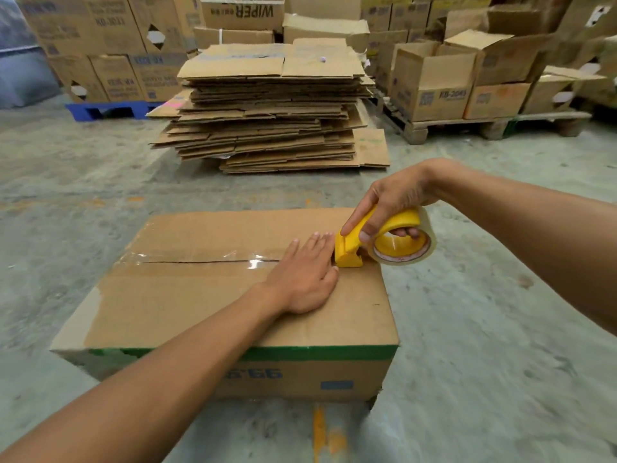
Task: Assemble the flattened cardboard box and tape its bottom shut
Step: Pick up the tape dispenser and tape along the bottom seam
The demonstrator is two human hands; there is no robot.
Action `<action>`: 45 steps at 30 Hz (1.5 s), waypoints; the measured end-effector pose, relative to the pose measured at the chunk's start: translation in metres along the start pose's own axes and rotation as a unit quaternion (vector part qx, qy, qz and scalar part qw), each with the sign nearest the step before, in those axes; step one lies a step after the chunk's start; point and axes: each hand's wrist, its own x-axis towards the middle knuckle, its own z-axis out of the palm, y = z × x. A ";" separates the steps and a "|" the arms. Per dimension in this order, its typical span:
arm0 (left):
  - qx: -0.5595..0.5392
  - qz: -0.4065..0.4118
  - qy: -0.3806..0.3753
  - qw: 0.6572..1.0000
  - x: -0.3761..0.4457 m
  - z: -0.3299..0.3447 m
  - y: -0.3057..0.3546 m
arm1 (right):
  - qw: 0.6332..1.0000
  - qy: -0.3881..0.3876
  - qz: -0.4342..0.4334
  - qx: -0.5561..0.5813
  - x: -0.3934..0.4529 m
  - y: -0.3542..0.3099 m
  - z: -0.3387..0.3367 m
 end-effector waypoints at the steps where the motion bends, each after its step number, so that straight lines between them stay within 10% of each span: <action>1: 0.009 -0.005 0.012 1.000 0.001 0.005 -0.001 | 1.000 -0.003 -0.003 0.006 -0.001 0.004 0.000; 29: 0.055 0.006 0.004 0.998 0.003 0.008 -0.004 | 0.975 -0.002 0.099 0.199 -0.015 0.117 -0.001; 34: 0.062 0.016 -0.011 0.998 0.005 0.006 -0.004 | 0.967 0.025 0.159 0.197 -0.015 0.112 -0.007; 38: 0.061 0.019 -0.014 0.998 0.004 0.006 -0.004 | 0.947 -0.083 0.310 -0.017 -0.013 0.146 0.039; 45: 0.094 0.122 -0.014 0.988 0.014 -0.004 0.012 | 0.936 -0.084 0.341 0.033 -0.048 0.198 0.068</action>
